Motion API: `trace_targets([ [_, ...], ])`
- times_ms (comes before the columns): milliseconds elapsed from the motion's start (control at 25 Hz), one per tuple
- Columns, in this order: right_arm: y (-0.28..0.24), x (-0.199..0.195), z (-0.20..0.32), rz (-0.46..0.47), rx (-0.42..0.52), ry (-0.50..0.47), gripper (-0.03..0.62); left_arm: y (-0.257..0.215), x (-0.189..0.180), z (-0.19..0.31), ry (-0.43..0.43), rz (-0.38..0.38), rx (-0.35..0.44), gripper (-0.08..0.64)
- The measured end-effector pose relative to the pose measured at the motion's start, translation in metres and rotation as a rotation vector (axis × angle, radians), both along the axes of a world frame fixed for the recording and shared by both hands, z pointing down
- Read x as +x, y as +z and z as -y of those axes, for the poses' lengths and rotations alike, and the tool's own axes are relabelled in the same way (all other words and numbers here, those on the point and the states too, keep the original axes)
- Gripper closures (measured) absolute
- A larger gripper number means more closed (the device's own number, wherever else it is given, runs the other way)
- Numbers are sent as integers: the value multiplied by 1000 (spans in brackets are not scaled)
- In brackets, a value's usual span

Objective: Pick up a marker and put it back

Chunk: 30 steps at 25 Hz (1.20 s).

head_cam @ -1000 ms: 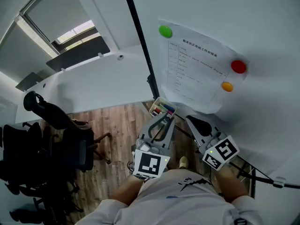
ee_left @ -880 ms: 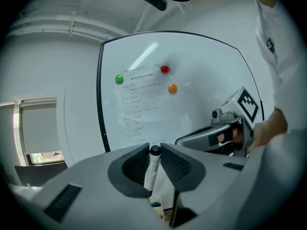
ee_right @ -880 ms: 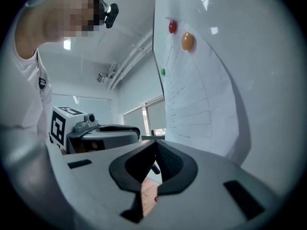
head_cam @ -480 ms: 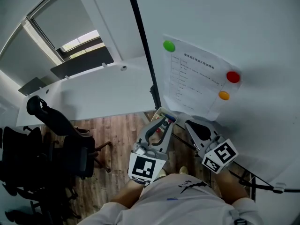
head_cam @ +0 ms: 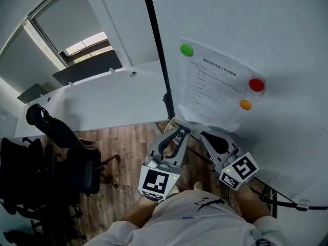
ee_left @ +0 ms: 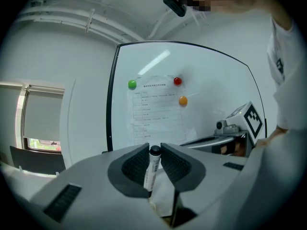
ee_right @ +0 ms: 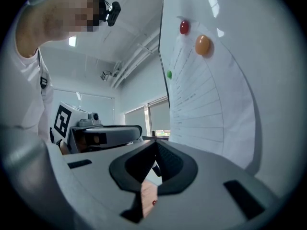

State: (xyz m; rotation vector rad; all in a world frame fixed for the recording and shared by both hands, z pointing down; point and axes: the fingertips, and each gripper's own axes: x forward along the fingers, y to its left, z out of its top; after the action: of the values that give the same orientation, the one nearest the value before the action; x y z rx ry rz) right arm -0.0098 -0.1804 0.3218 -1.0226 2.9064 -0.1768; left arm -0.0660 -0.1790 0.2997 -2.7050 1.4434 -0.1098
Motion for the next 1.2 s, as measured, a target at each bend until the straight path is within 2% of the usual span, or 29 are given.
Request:
trace_targets([
  [360,6,-1,-1,-7,-26,8,580,15,4,7,20,6,-1,480],
  [520,20,-2,2,-14,-50,18,580,36,9,19,34,73,42,480],
  [760,43,3,6,-37,-101,48,580,83,18,34,49,168,46,479],
  [920,58,10,8,-48,-135,78,580,124,23,45,47,196,26,480],
  [1200,75,18,15,-67,-172,121,580,180,34,59,62,338,22,479],
])
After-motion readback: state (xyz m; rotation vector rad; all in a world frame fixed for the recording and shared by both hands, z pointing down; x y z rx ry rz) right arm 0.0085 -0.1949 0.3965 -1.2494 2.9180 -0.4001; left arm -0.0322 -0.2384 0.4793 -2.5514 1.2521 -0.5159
